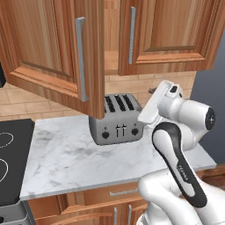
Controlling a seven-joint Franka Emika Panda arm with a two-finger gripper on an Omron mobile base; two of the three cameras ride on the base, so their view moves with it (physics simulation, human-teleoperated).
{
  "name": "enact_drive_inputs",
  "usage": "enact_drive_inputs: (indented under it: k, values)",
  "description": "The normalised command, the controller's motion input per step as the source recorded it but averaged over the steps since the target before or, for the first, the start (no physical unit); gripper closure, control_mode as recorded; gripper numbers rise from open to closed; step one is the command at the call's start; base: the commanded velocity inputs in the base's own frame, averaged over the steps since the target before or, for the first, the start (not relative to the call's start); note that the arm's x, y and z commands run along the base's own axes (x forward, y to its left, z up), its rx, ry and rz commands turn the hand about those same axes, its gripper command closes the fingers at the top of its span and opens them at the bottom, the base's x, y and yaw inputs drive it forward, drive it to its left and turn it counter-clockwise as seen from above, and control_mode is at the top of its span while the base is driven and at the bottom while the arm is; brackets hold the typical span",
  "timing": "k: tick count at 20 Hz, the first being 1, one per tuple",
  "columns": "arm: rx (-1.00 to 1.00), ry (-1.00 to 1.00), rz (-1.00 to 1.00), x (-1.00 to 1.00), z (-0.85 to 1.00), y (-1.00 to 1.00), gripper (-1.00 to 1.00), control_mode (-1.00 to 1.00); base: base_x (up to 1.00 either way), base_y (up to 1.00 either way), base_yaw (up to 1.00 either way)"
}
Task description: Close all open cabinet doors.
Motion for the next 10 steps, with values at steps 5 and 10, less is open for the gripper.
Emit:
enact_drive_inputs:
  k: [5, 10]
  values:
    - [0.0, -0.04, 0.0, -1.0, 0.34, 0.0, -1.0, -1.0, 0.0, 0.0, 0.0]
    - [0.0, -0.07, 0.0, -1.0, 0.37, 0.0, -1.0, -1.0, 0.0, 0.0, 0.0]
